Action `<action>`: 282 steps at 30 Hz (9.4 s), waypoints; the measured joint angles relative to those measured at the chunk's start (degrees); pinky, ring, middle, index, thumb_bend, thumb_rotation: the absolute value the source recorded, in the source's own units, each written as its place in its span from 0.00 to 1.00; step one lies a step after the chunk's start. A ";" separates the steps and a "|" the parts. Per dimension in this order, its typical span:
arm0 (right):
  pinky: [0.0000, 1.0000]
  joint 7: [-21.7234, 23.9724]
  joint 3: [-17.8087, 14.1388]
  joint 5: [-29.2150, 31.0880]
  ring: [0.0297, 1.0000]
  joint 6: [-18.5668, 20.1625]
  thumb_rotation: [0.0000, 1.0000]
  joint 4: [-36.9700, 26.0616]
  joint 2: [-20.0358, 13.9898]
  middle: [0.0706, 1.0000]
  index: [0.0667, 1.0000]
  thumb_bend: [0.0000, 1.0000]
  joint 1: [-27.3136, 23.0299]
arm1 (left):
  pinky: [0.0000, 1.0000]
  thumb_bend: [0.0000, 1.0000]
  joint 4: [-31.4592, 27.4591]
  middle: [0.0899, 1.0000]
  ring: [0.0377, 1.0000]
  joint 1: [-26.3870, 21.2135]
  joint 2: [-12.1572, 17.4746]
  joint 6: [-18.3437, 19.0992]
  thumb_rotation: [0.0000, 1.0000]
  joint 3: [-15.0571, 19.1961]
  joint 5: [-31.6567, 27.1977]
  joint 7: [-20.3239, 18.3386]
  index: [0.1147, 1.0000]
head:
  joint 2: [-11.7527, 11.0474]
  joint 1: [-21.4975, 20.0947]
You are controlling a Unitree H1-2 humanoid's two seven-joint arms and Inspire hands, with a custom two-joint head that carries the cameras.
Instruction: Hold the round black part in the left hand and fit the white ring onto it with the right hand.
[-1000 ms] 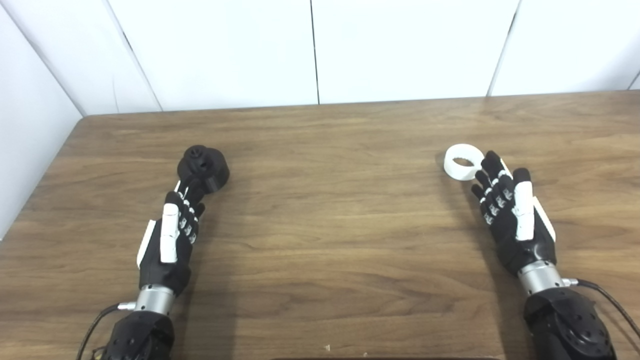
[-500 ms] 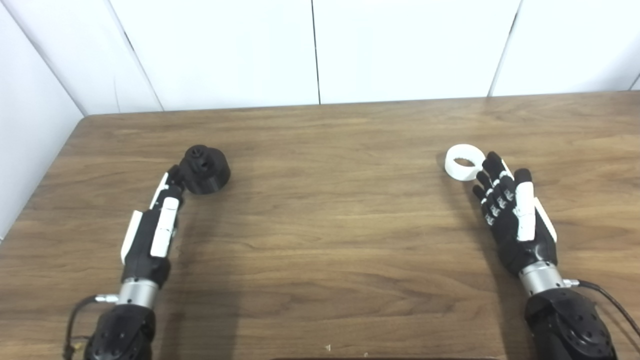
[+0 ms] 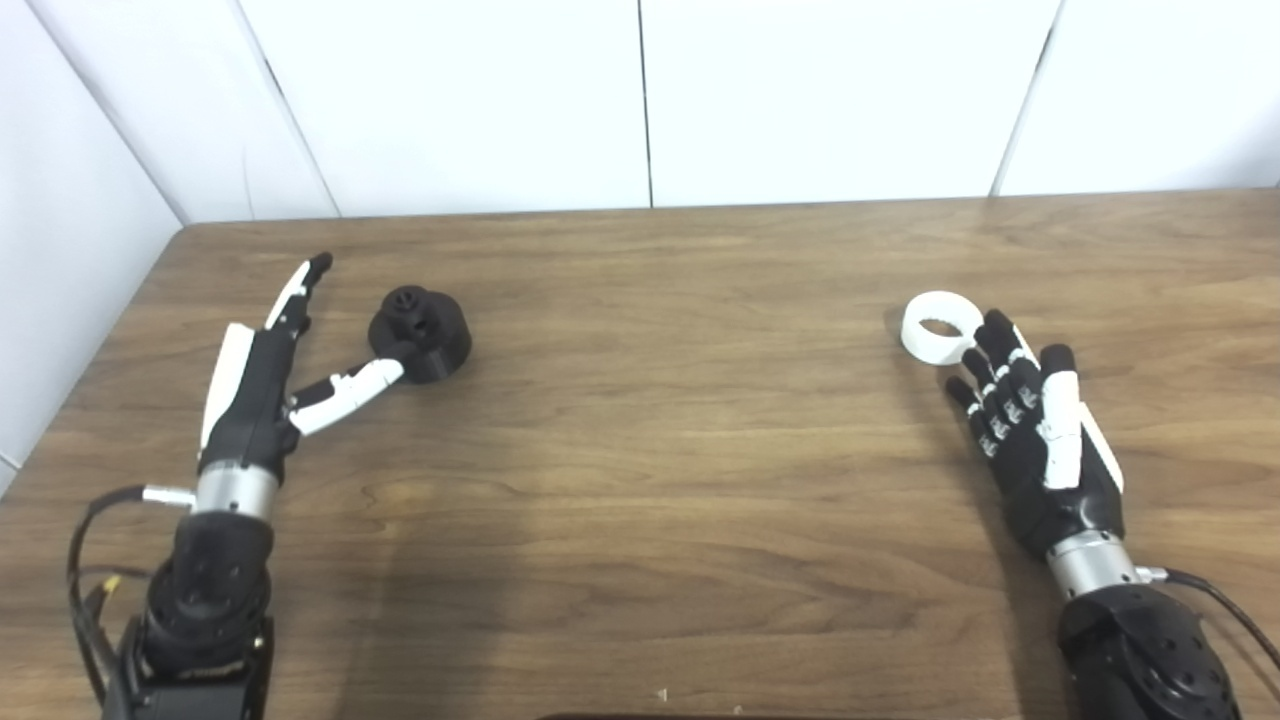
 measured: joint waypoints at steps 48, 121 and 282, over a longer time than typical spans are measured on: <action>0.96 0.42 -0.18 -0.42 1.00 -0.32 1.00 -0.03 -1.98 1.00 0.99 0.63 0.33 | 0.95 0.97 26.87 0.98 1.00 -12.47 10.20 -3.69 0.30 -9.62 3.14 -9.90 0.93 | -0.70 0.79; 0.99 0.66 -0.22 0.05 1.00 -0.98 1.00 -0.15 -2.03 1.00 1.00 0.63 0.94 | 0.92 0.87 28.74 0.93 1.00 -15.53 7.54 -8.81 0.20 -14.41 6.43 -5.55 0.61 | -1.06 0.62; 1.00 -3.85 16.67 -46.38 1.00 -3.04 0.14 26.13 -17.96 0.89 0.45 0.52 -25.98 | 0.87 0.86 8.85 0.94 0.99 -0.21 -10.48 -20.48 0.22 -32.39 16.99 -5.25 0.61 | -0.88 -5.80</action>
